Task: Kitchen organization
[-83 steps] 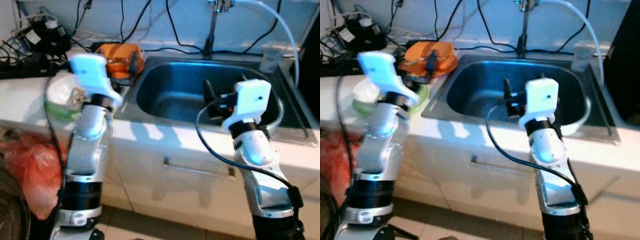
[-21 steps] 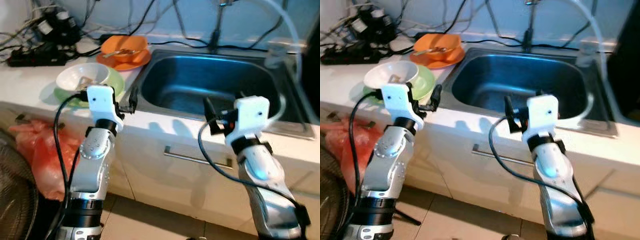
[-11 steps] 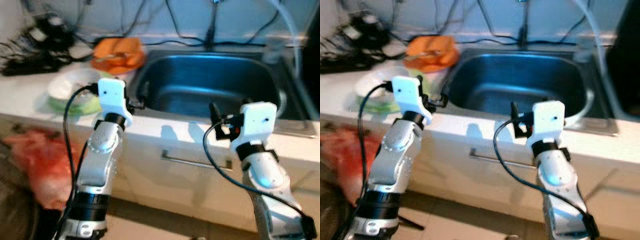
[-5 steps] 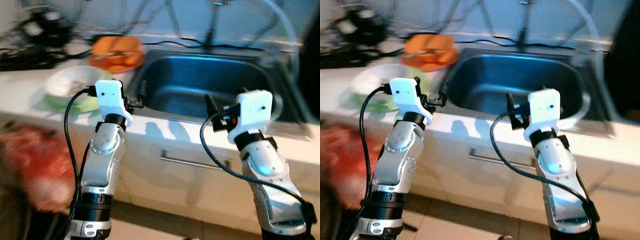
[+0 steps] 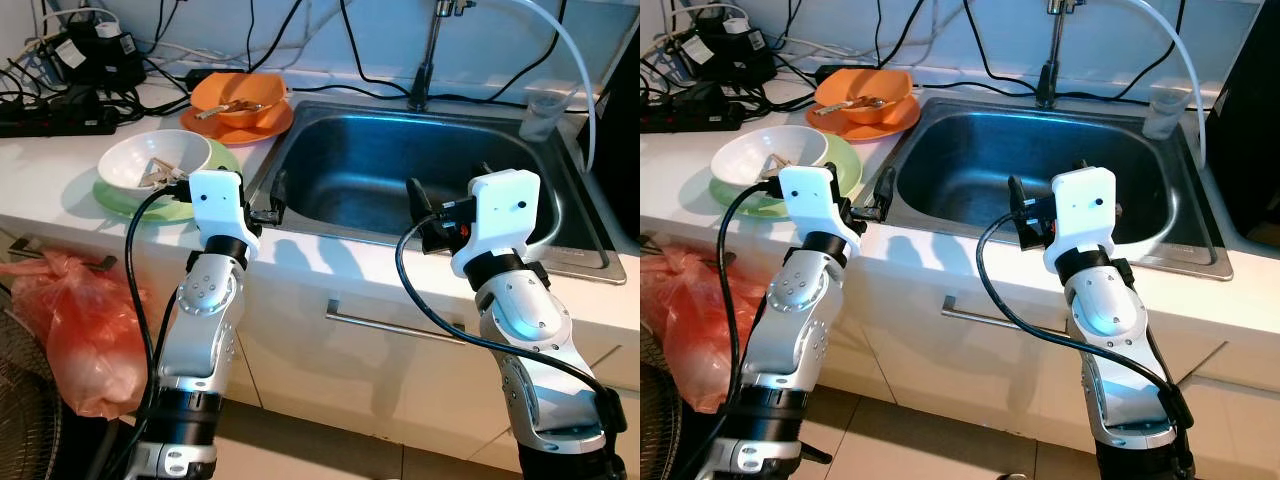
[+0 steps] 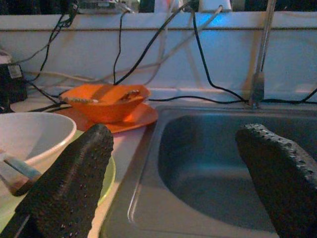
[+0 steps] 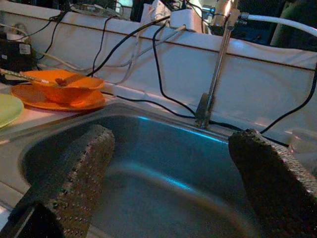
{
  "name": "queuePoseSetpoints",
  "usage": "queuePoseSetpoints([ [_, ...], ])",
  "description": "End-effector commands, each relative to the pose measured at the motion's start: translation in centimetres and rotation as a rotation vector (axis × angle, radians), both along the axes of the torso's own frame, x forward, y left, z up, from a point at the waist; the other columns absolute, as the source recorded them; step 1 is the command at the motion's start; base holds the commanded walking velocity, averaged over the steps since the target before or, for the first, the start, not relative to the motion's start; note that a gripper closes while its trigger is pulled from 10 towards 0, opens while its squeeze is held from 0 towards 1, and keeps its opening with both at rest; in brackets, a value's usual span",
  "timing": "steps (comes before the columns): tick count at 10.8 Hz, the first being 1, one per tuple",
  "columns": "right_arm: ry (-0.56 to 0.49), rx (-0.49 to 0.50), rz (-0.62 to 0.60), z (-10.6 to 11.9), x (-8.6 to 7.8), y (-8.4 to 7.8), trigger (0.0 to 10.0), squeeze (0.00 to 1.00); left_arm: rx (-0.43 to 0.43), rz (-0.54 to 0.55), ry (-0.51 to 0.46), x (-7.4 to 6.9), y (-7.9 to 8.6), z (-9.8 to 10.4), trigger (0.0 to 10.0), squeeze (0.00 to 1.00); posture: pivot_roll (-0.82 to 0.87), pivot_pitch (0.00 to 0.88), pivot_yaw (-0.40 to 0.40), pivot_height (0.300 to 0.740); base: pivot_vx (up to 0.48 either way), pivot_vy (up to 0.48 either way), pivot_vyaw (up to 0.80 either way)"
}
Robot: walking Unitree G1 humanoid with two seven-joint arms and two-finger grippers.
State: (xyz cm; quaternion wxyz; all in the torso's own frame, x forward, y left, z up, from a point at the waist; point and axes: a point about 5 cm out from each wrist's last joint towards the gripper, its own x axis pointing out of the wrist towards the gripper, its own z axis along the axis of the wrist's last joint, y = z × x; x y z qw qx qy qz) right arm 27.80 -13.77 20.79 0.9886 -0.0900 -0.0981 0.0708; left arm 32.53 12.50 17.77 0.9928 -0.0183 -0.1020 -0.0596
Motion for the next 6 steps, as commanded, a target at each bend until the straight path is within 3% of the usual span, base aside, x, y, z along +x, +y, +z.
queuePoseSetpoints([
  [1,0.000,-0.007,0.001,0.0,0.2,-0.1,10.0,0.00,0.002,0.007,-0.015,0.2,-0.1,0.3,10.0,0.00,-0.12,0.000,0.028,0.740,0.000,0.000,0.00],
  [4,0.019,-0.035,0.058,0.1,0.3,0.6,10.0,0.00,-0.026,0.072,-0.028,0.6,0.7,-0.1,10.0,0.00,-0.13,0.000,-0.073,0.740,0.000,0.000,0.00],
  [6,0.025,-0.044,0.090,0.2,0.7,0.9,10.0,0.00,-0.056,0.113,-0.042,0.7,1.0,0.1,10.0,0.00,-0.11,0.000,-0.082,0.740,0.000,0.000,0.00],
])
